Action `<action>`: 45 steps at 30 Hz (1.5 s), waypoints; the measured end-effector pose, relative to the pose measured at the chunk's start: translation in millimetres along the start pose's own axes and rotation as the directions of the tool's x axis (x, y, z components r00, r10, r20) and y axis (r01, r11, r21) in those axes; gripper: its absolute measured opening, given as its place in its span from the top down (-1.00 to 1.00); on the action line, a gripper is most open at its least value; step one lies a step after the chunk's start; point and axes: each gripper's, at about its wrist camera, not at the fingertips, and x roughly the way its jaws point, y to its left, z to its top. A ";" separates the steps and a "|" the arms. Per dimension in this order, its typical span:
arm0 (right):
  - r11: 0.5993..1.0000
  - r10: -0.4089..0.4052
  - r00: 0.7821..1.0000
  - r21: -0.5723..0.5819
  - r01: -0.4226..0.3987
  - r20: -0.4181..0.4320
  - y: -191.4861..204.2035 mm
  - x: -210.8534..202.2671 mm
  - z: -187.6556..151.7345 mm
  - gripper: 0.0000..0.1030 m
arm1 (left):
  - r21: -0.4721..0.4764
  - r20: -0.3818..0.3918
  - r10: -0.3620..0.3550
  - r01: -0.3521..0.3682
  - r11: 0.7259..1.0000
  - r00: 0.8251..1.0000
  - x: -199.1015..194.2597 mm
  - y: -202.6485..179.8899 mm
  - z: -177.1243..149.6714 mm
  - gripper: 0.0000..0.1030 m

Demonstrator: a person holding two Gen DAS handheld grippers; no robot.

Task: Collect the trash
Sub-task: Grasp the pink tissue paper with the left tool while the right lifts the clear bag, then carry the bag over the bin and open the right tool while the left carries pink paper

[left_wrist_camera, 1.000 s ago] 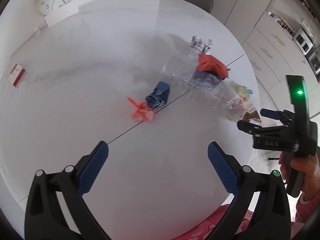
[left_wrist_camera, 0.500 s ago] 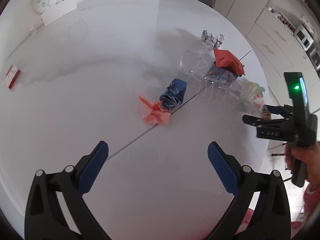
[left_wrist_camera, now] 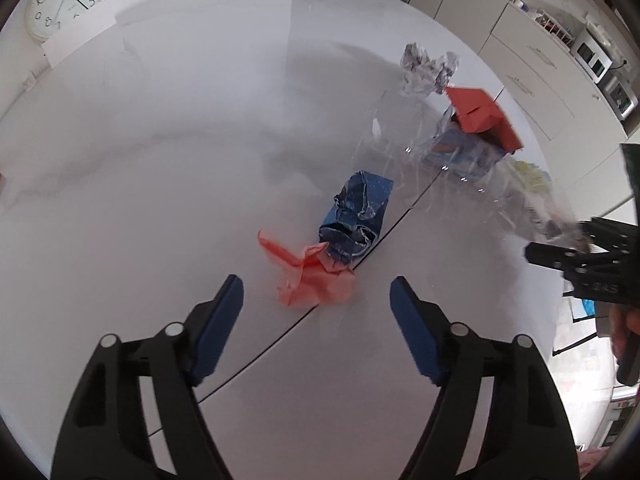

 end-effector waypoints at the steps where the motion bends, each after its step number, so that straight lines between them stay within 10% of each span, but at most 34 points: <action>1: 1.000 0.004 1.000 0.007 -0.004 0.001 -0.9 -2.0 -0.7 -0.32 | 0.008 -0.002 -0.001 0.001 1.000 1.000 4.3 -1.6 0.6 -0.29; 10: 0.998 0.036 0.999 0.057 -0.036 0.003 -14.2 -17.6 -6.1 -0.32 | 0.040 0.009 0.013 -0.013 0.999 1.000 13.7 -7.0 5.7 0.17; 27: 0.991 0.096 0.994 0.087 -0.099 0.043 -37.4 -31.0 -11.9 -0.32 | -0.017 0.012 0.028 -0.028 0.999 1.000 -26.2 -14.5 -15.0 0.23; 41: 0.970 -0.012 1.000 0.242 0.007 0.018 -127.2 -62.3 -107.3 -0.32 | 0.120 0.035 -0.113 0.108 0.987 0.993 -78.1 -133.4 -9.1 0.23; 45: 0.965 0.013 0.999 0.261 -0.003 -0.036 -143.8 -41.5 -122.9 -0.73 | 0.191 0.027 -0.138 0.131 0.973 0.990 -79.5 -169.7 -9.8 0.23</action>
